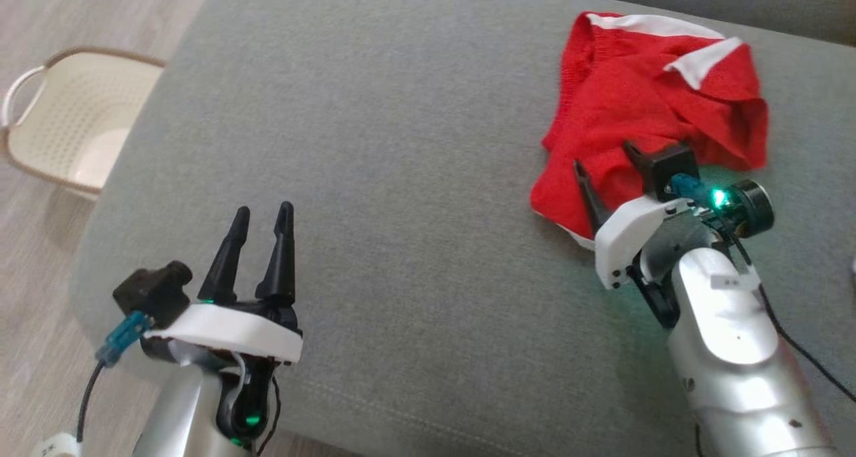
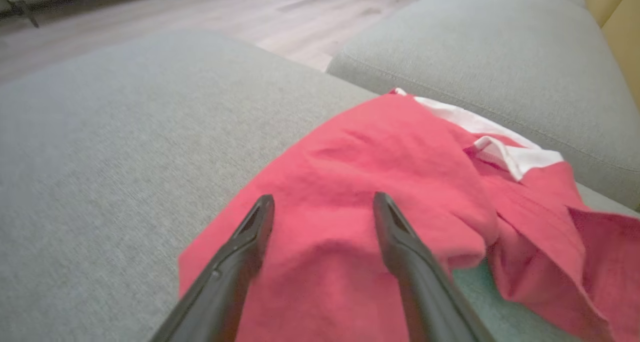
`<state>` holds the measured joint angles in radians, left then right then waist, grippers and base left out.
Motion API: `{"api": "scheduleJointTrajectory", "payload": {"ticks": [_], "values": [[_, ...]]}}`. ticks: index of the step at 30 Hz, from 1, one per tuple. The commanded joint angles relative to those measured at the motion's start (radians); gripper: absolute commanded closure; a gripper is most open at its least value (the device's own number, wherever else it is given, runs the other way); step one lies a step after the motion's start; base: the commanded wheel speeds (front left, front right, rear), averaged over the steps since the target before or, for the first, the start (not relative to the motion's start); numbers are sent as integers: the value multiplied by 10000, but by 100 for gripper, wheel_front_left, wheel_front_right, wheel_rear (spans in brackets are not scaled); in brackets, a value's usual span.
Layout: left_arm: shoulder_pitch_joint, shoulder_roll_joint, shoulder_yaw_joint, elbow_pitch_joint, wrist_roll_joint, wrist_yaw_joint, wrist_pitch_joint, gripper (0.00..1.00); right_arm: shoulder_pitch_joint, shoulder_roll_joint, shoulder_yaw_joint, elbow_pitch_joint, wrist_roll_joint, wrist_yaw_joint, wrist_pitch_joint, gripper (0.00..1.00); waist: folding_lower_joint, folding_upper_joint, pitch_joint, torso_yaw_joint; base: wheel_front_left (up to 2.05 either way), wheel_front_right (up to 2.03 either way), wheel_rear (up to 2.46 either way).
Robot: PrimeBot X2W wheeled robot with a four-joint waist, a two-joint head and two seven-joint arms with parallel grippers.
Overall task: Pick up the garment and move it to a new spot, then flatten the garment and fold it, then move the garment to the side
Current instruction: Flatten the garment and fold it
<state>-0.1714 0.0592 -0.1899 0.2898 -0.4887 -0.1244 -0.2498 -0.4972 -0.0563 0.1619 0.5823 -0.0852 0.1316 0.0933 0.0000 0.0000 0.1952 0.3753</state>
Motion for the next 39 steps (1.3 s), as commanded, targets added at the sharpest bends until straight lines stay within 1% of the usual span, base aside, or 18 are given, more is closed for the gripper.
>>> {"api": "scheduleJointTrajectory", "payload": {"ticks": [1, 3, 4, 5, 8, 15, 21, 25, 30, 35, 39], "values": [[-454, 99, 254, -285, -82, -60, -120, 0, -379, 61, 69, -126, -233, -9, 144, 0, 0, 0, 111, 214, 0, 0, 0], [-456, 75, 241, -268, -118, -60, -120, 0, -450, 61, -34, 176, -377, -9, 360, 0, 0, 0, 129, 298, 0, 0, 0], [-458, 65, 242, -259, -129, -61, -120, 0, -482, 61, -40, 287, -376, -9, 404, 60, 0, 0, 137, 323, 0, 0, 0], [-463, 57, 244, -252, -135, -61, -120, 0, -521, 61, 21, 360, -379, -9, 388, 100, 0, 0, 150, 337, 0, 0, 0], [-457, 35, 306, -235, -133, -61, -120, 0, -579, 61, 373, 437, -101, -9, 98, 100, 0, 0, 112, 287, 0, 0, 0], [-568, 12, 390, -200, -179, -62, -120, 0, -846, 61, 1579, 8, 1487, -9, -830, 100, 0, 0, -11, -145, 0, 0, 0], [-607, 0, 412, -294, -141, -62, -120, 0, -878, 61, 2050, -620, 2206, -9, -1285, 100, 0, 0, -192, -546, 0, 0, 0], [-474, -4, 474, -345, -71, -63, -120, 0, -617, 61, 1944, -997, 2379, -9, -1598, 100, 0, 0, -485, -740, 0, 0, 0], [-186, -13, 594, -620, 48, -63, -120, 0, 178, 61, 1454, -1967, 2310, -9, -2011, 100, 0, 0, -882, -1230, 0, 0, 0], [214, -30, 724, -788, 77, -63, -120, 0, 1398, 61, 695, -2893, 2287, -9, -2306, 100, 0, 0, -1327, -1713, 0, 0, 0], [509, -49, 722, -834, 78, -63, -120, 0, 2625, 61, 37, -3585, 2440, -9, -2314, 100, 0, 0, -1574, -2071, 0, 0, 0]]}}
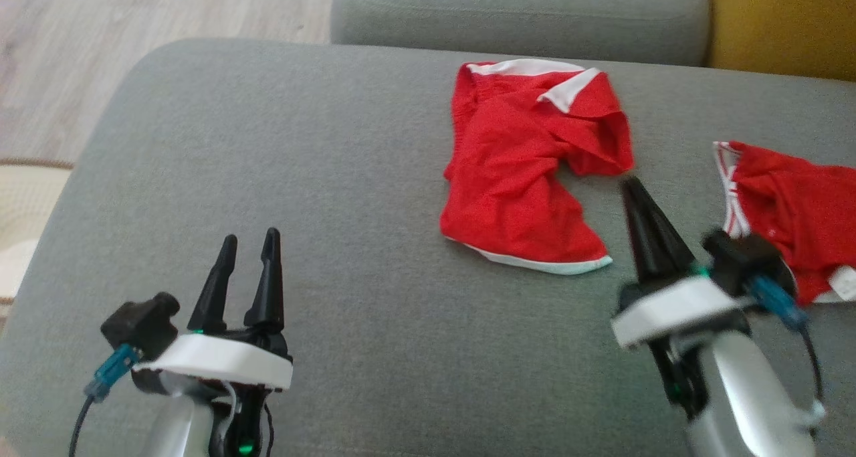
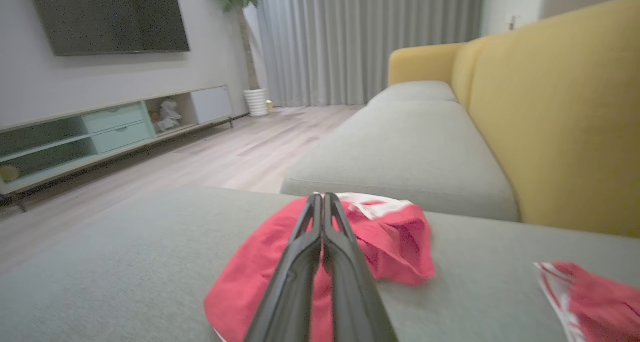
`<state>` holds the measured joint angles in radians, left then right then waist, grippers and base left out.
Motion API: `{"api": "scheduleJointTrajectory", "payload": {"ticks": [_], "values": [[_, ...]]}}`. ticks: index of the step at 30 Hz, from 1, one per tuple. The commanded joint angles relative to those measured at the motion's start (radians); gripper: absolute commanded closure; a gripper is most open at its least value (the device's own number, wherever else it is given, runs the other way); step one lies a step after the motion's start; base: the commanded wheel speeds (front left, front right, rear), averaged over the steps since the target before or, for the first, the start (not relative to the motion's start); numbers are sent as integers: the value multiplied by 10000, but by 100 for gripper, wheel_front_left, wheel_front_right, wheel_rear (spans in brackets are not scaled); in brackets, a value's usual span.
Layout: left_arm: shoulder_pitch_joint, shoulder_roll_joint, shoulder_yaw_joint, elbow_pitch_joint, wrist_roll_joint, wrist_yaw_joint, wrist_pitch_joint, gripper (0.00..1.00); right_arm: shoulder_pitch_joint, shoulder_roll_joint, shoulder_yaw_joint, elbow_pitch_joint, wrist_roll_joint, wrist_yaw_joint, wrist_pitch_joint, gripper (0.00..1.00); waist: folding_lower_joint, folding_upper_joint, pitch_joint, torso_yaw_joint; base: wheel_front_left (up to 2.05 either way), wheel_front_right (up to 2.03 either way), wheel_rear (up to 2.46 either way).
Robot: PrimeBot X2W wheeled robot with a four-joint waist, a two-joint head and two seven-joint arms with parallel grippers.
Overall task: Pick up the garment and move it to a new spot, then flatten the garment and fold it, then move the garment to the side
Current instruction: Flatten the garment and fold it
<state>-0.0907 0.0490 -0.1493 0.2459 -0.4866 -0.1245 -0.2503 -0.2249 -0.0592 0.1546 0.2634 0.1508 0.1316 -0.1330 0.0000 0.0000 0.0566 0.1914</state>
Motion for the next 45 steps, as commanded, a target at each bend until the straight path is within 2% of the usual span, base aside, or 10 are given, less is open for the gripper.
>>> {"api": "scheduleJointTrajectory", "payload": {"ticks": [1, 2, 3, 10, 17, 24, 29, 34, 39, 45], "values": [[-239, 48, 327, -405, 61, -61, -114, 0, 185, 89, -75, -536, 121, -9, -58, 100, 0, 0, -232, -310, 0, 0, 0], [-181, 44, 347, -415, 70, -61, -114, 0, 446, 89, -188, -666, 84, -9, -72, 63, 0, 0, -268, -394, 0, 0, 0], [-130, 40, 352, -422, 94, -61, -114, 0, 698, 89, -270, -769, -4, -9, -72, 0, 0, 0, -299, -459, 0, 0, 0], [184, 18, 582, -683, 614, -61, -114, 0, 2044, 89, -580, -1192, -133, -9, -253, 0, 0, 0, -432, -753, 0, 0, 0], [177, 15, 378, -659, 516, -61, -114, 0, 2123, 89, -546, -1329, -166, -9, -192, 0, 0, 0, -388, -797, 0, 0, 0], [110, 14, 149, -567, 437, -61, -114, 0, 2009, 89, -546, -1370, -400, -9, 9, 0, 0, 0, -164, -443, 0, 0, 0], [-15, 13, -33, -362, 416, -61, -114, 0, 1569, 89, -374, -1417, -736, -9, 356, 0, 0, 0, 182, -128, 0, 0, 0], [-369, 13, -64, -479, 322, -61, -114, 0, 568, 89, -80, -1175, -809, -9, 1264, 0, 0, 0, 773, 370, 0, 0, 0], [-692, 13, -257, -527, 157, -61, -114, 0, -737, 89, 40, -164, -1072, -9, 2133, 0, 0, 0, 1351, 903, 0, 0, 0], [-1100, 13, -580, -484, -67, -61, -114, 0, -2172, 89, -507, 1313, -1351, -9, 2732, 0, 0, 0, 1909, 1468, 0, 0, 0]]}}
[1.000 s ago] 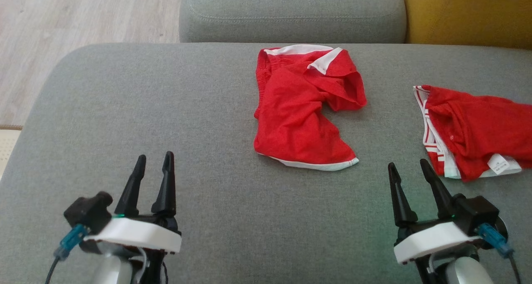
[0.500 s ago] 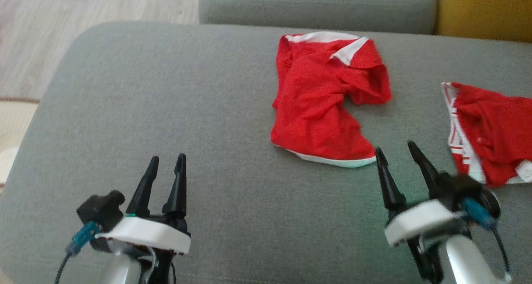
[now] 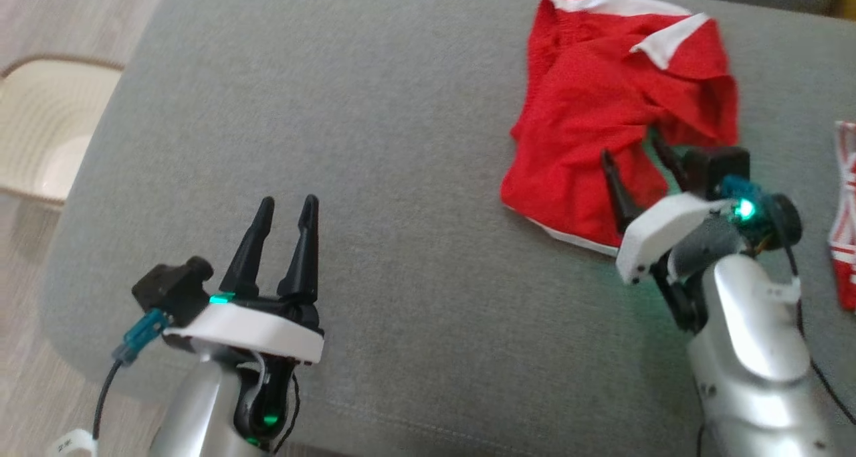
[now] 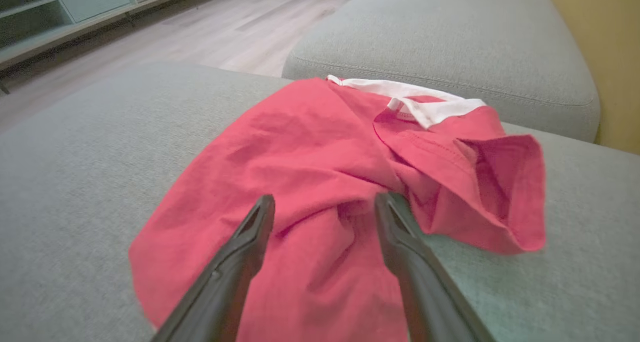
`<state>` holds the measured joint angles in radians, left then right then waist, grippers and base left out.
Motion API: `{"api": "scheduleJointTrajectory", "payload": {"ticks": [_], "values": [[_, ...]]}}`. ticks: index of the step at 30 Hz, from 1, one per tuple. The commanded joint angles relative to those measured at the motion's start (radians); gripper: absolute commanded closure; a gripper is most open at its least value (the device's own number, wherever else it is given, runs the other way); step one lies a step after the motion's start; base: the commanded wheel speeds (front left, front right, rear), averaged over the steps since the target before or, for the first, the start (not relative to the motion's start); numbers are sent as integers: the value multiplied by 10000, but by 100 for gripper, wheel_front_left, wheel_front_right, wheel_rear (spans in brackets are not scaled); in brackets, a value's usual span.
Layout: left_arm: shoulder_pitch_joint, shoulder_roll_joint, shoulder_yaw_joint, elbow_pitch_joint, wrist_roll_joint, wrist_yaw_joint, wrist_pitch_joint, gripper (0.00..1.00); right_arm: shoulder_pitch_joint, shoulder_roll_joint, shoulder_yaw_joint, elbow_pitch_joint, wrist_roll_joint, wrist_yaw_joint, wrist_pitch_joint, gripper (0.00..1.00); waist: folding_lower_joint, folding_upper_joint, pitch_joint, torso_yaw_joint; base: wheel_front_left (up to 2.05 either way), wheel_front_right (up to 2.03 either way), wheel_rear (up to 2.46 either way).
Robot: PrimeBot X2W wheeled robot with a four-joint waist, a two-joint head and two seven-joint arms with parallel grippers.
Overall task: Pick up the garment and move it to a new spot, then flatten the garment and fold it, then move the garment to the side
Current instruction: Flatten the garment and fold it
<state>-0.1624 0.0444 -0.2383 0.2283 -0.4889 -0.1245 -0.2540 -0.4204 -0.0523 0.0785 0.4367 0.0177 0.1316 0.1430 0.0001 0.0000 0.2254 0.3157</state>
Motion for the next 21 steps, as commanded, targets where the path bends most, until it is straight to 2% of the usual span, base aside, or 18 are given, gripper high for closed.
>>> {"api": "scheduleJointTrajectory", "payload": {"ticks": [1, 8, 9, 14, 17, 21], "values": [[-430, 59, 279, -294, -74, -61, -78, 0, -392, 20, 126, -169, -76, -9, 51, 0, -1, 0, 281, 292, 0, 0, 0], [-613, 59, 149, -244, -167, -61, -78, 0, -1190, 20, 47, 1416, -218, -9, 381, 0, -1, 0, 523, 498, 0, 0, 0], [-632, 59, 143, -235, -169, -61, -78, 0, -1273, 20, 134, 1551, -115, -9, 295, 100, -1, 0, 531, 498, 0, 0, 0], [-689, 59, 143, -168, -123, -61, -78, 0, -1633, 20, 888, 1765, 378, -9, -583, 100, -1, 0, 381, 376, 0, 0, 0], [-625, 59, 182, -108, -64, -61, -78, 0, -1803, 20, 1839, 1551, 923, -9, -1143, 100, -1, 0, 138, 238, 0, 0, 0], [-486, 59, 234, -44, 44, -61, -78, 0, -2019, 20, 3549, 748, 2225, -9, -1640, 100, -1, 0, -248, 46, 0, 0, 0]]}}
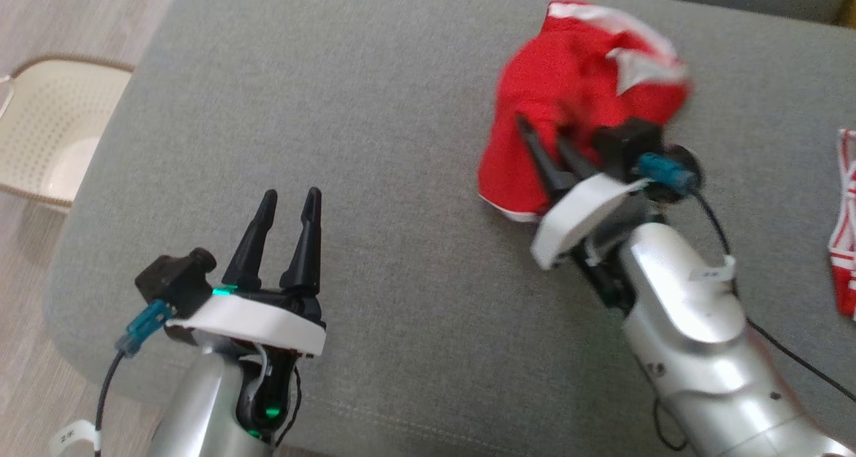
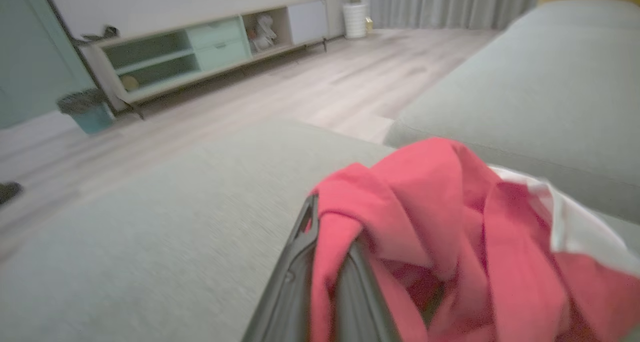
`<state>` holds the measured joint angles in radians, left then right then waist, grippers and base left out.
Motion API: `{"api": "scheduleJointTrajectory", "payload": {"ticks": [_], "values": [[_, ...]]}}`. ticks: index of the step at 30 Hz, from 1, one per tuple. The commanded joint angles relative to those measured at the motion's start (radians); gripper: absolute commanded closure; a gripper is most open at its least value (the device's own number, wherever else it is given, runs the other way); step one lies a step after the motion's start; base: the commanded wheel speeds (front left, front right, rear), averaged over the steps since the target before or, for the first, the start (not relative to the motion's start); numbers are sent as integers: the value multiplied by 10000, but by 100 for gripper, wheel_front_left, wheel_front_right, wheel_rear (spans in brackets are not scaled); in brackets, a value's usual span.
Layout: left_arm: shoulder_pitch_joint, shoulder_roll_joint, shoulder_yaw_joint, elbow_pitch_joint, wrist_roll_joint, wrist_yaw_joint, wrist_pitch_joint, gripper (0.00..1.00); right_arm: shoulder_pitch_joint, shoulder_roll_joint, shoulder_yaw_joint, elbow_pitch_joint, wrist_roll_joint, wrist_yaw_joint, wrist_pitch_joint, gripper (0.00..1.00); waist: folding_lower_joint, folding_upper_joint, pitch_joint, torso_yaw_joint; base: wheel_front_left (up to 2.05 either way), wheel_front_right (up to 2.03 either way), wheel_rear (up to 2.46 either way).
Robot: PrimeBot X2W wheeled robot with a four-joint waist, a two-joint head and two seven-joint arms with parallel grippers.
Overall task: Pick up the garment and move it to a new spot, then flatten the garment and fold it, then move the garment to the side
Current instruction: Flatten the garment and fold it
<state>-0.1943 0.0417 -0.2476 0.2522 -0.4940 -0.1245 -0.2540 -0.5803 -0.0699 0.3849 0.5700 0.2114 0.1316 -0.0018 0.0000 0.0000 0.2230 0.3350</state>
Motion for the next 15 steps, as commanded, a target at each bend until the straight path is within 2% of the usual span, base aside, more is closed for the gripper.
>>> {"api": "scheduleJointTrajectory", "payload": {"ticks": [1, 4, 8, 13, 14, 15], "values": [[-125, 85, 344, -278, 116, -61, -78, 0, -488, 197, 901, -847, 572, -9, -310, 100, 0, 0, -325, -194, 0, 0, 0], [20, 85, 415, -271, 174, -61, -78, 0, -650, 197, 1601, -1562, 1300, -9, -723, 100, 0, 0, -580, -331, 0, 0, 0], [122, 85, 482, -297, 210, -61, -78, 0, -678, 197, 1399, -1790, 1563, -9, -887, 100, 0, 0, -685, -427, 0, 0, 0], [181, 85, 537, -410, 242, -59, -78, 0, -423, 197, -395, -886, 229, -9, -328, 100, 0, 0, -542, -495, 0, 0, 0], [164, 85, 542, -431, 247, -59, -78, 0, -269, 196, -1453, -414, -545, -9, -65, 100, 0, 0, -431, -493, 0, 0, 0], [148, 85, 546, -424, 248, -60, -78, 0, -186, 196, -1963, -206, -894, -9, 62, 100, 0, 0, -382, -488, 0, 0, 0]]}}
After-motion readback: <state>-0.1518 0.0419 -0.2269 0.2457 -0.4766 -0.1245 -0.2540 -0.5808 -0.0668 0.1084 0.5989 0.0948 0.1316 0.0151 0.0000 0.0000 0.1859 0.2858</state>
